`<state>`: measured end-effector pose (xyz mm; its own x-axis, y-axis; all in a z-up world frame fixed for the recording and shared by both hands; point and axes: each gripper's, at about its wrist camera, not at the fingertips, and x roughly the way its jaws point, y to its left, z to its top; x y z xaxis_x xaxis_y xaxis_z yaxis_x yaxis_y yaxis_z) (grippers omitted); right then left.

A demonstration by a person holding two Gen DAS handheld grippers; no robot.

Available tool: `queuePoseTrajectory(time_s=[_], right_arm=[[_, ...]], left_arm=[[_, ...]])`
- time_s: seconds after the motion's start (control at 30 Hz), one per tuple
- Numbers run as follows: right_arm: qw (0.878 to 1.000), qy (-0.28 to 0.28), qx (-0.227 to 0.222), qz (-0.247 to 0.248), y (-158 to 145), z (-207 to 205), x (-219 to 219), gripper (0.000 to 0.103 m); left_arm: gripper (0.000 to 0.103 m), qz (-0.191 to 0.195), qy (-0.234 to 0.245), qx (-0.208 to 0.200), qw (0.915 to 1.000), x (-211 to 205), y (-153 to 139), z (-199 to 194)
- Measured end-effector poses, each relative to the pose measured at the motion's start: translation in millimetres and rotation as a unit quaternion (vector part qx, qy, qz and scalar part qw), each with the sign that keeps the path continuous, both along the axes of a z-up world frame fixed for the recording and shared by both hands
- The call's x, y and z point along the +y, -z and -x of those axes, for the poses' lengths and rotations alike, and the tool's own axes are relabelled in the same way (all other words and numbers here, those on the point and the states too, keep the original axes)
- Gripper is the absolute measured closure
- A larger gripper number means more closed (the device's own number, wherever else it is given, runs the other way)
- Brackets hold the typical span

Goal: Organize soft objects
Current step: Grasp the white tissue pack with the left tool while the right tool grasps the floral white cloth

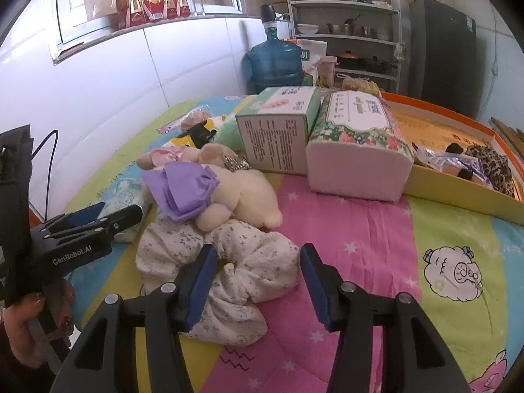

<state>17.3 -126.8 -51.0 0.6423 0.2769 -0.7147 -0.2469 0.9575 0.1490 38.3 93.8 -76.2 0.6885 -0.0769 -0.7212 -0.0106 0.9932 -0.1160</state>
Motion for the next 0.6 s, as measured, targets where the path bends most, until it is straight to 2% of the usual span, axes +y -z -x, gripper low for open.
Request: queuePoseTrajectory(time_s=[0.17,0.23,0.3,0.37,0.43,0.53,0.6], right_arm=[[1.0,0.001,0.013,-0.005,8,-4,-4,0.049],[1.0,0.0,0.013,-0.009,8,-4,-6,0.049],[1.0,-0.004,0.014,-0.011,8,-2,-6,0.05],[1.0,-0.011,0.012,-0.017,7,0,-5,0.06],[0.999,-0.02,0.007,-0.026,5,3,-5,0.077],[0.999,-0.026,0.0,-0.029,3,9,-5,0.085],[0.999,-0.024,-0.002,-0.032,2,11,-6,0.085]], left_arm=[[0.024,0.01,0.006,-0.006,0.9999,0,2,-2],[0.037,0.009,0.008,-0.011,0.9999,0,3,0],[0.044,0.017,0.014,-0.014,0.9997,1,2,1],[0.046,0.017,0.015,-0.015,0.9996,1,2,3],[0.048,0.02,0.017,-0.017,0.9995,1,1,4],[0.049,0.022,0.016,-0.019,0.9994,3,-1,9],[0.05,0.021,0.016,-0.02,0.9995,3,-2,10]])
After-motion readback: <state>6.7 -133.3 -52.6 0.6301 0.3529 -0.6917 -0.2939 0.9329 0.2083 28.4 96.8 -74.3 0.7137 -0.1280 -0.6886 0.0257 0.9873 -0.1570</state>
